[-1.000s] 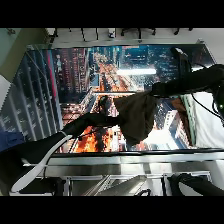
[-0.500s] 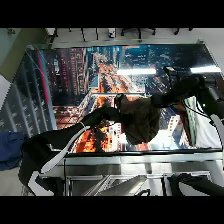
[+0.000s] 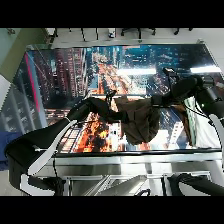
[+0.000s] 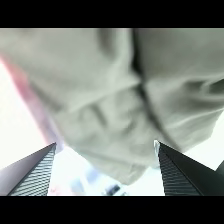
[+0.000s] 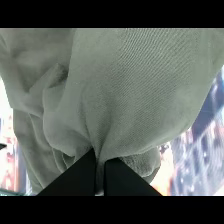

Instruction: Fold the shirts.

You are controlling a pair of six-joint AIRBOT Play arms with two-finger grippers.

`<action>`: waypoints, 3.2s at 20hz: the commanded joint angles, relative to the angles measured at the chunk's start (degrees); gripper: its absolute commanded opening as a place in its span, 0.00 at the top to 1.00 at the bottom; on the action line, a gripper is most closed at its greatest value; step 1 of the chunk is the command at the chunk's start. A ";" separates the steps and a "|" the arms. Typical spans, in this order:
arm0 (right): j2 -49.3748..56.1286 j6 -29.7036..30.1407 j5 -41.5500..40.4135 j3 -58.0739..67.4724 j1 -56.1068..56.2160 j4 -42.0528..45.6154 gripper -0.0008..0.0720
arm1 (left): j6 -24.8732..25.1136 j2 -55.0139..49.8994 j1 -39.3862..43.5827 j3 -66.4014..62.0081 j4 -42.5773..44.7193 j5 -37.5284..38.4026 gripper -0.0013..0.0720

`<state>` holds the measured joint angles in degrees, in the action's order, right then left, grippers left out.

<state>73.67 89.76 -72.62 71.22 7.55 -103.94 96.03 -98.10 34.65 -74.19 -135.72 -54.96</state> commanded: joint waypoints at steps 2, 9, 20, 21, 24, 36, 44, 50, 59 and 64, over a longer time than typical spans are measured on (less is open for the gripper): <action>0.04 0.22 0.02 -0.02 0.04 -0.17 0.95 | -0.50 -0.35 2.43 7.15 -3.98 3.50 0.05; 0.02 0.22 0.13 -0.02 0.04 -1.97 0.95 | -0.50 -6.34 7.37 -0.22 -5.05 8.26 0.79; -19.15 7.48 1.42 18.84 -4.94 -11.61 0.95 | -2.62 32.89 -1.01 -20.72 12.02 0.13 0.95; -22.45 10.01 2.29 21.79 -4.94 -11.61 0.94 | -4.13 37.90 -1.46 -23.74 16.52 0.04 0.95; -31.01 12.24 4.11 25.27 -4.92 -11.76 0.94 | -10.40 49.31 -1.46 -30.05 30.47 -1.77 0.95; -19.12 19.21 5.16 -8.15 -0.44 -23.65 0.94 | -18.73 40.06 -1.49 5.60 39.71 2.49 0.95; 8.15 20.44 20.59 -15.61 2.58 -23.82 0.92 | -17.46 12.90 -6.93 9.46 35.06 14.34 0.95; 10.27 20.41 7.48 -2.58 -6.01 -23.58 0.34 | -15.52 10.36 -16.44 -5.44 26.56 -6.95 0.05; 17.11 18.93 3.02 -0.31 -23.06 -24.09 0.08 | -15.56 27.17 -15.32 7.89 22.82 -15.74 0.05; 23.58 18.93 6.84 -0.31 -17.29 -25.24 0.10 | -16.59 27.21 -3.63 26.56 12.24 3.96 0.05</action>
<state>93.97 108.84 -67.83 70.83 -11.99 -128.51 80.29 -71.00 25.21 -56.34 -118.10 -61.73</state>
